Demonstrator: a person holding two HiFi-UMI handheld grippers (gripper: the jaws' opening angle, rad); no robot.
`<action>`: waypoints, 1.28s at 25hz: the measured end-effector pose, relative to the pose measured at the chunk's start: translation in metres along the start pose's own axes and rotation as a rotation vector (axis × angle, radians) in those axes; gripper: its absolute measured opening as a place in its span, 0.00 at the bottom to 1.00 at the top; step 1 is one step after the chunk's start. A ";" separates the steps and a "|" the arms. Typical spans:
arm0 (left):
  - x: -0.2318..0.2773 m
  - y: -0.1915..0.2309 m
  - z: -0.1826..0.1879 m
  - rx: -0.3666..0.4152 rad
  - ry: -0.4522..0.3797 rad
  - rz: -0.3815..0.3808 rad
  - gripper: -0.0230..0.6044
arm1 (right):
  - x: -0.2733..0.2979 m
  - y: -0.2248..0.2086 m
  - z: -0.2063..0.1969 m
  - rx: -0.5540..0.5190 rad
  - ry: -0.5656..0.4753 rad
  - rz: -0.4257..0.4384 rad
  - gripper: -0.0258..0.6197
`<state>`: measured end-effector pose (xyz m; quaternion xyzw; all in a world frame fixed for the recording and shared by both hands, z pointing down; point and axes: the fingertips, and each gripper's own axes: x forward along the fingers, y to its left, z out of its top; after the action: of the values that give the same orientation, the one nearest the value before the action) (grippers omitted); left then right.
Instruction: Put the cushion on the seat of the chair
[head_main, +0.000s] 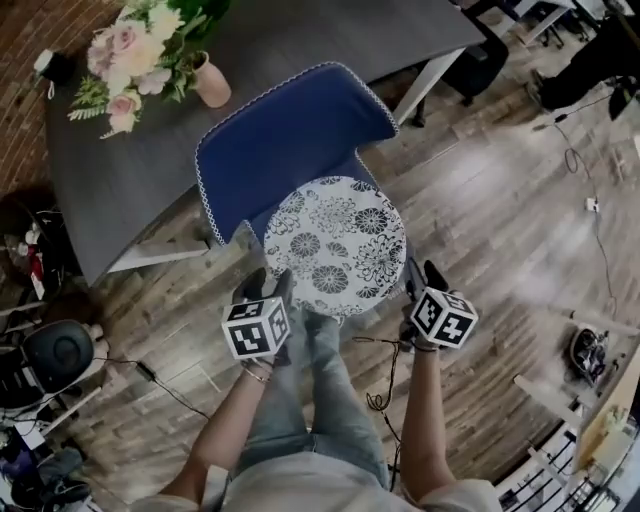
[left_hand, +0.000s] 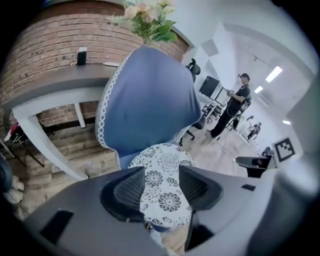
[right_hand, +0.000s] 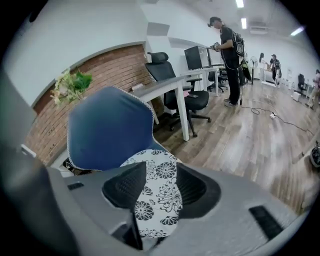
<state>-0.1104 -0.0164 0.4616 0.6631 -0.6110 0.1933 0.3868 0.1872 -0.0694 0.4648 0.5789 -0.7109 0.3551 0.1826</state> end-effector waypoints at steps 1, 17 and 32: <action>-0.010 -0.006 0.010 0.012 -0.019 -0.014 0.36 | -0.010 0.007 0.008 0.008 -0.017 0.010 0.34; -0.200 -0.125 0.225 0.381 -0.575 -0.200 0.12 | -0.181 0.107 0.183 -0.113 -0.410 0.129 0.15; -0.291 -0.105 0.335 0.348 -0.892 -0.101 0.05 | -0.305 0.048 0.272 -0.162 -0.748 -0.087 0.04</action>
<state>-0.1340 -0.0795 0.0104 0.7651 -0.6428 -0.0298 -0.0209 0.2628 -0.0493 0.0608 0.6819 -0.7289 0.0537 -0.0292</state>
